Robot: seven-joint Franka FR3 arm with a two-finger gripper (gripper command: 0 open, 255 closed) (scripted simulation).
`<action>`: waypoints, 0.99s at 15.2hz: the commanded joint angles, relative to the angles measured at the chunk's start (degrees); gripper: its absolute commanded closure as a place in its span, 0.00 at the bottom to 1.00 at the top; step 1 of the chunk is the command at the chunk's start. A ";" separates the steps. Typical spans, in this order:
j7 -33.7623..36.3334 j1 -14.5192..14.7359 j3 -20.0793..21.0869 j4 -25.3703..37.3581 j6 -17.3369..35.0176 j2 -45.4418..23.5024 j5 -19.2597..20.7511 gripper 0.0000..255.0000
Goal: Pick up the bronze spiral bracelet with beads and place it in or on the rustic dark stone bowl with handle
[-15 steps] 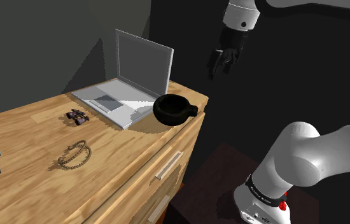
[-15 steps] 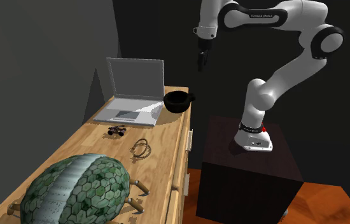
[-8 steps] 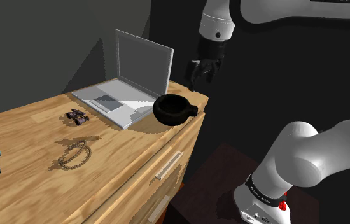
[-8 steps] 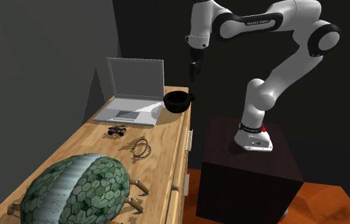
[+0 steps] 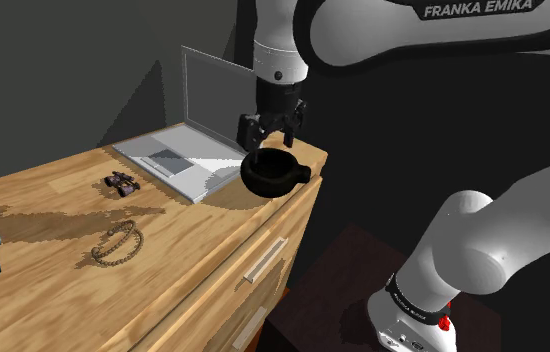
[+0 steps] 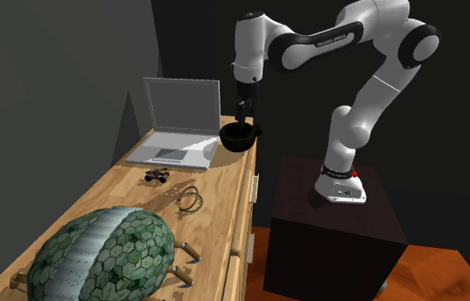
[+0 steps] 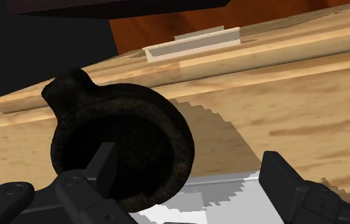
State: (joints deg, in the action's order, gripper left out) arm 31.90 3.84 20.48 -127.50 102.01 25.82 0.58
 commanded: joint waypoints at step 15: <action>28.10 4.85 13.98 25.88 1.23 -37.18 15.68 0.00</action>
State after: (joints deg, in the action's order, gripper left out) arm 57.85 7.61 34.03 -104.28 103.82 -8.16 14.50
